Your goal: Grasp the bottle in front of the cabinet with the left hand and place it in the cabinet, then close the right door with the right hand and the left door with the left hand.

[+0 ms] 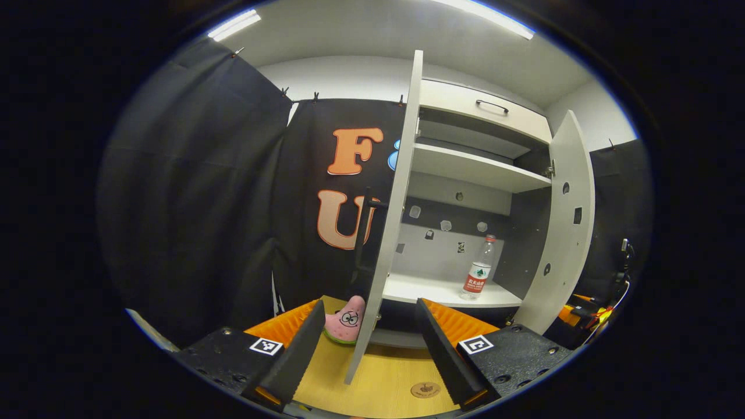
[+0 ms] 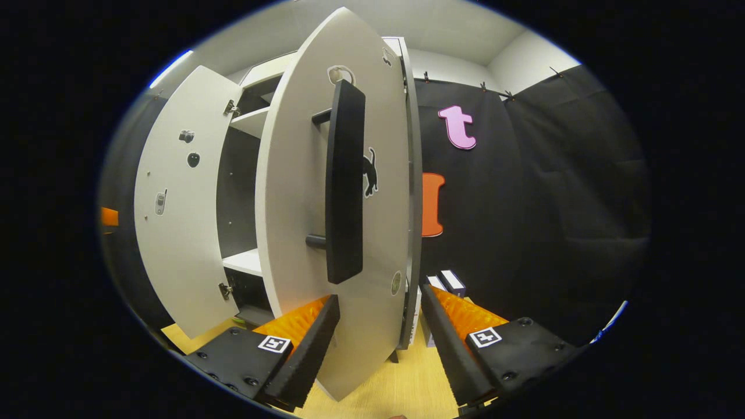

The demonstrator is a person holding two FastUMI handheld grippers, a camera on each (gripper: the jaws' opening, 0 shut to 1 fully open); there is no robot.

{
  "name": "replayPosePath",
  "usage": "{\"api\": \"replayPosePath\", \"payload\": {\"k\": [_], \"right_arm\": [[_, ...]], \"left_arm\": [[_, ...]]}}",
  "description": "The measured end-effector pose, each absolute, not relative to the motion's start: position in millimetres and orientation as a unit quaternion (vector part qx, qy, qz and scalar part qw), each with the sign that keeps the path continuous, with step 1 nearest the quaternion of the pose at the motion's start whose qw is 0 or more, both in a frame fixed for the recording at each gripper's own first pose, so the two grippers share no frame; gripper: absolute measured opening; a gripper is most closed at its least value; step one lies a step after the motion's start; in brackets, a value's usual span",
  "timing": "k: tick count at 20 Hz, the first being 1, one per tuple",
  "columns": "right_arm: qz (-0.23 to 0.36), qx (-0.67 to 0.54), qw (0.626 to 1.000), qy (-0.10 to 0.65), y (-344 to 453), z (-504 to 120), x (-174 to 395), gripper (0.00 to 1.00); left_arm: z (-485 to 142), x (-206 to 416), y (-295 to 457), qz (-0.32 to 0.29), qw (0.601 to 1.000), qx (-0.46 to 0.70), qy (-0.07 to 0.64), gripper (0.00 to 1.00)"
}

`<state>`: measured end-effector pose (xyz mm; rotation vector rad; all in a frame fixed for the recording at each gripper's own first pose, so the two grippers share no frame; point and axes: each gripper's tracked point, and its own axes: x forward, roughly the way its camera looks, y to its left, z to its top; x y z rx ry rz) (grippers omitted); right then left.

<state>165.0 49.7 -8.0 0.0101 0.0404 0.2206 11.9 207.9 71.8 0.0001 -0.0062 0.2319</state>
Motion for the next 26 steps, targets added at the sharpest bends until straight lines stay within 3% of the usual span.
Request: {"api": "replayPosePath", "payload": {"k": [9,14,26], "right_arm": [[0.143,0.002,0.990,0.017,90,-9,199,0.95],[0.143,0.003,0.989,0.019,89,-9,229,0.96],[0.119,-0.004,0.993,0.013,75,-1,233,0.96]], "left_arm": [[78,16,202,0.103,0.994,0.006,-0.019,0.95],[78,14,200,0.098,0.995,0.012,-0.021,0.95],[67,14,211,0.102,0.995,-0.008,-0.011,0.95]]}}
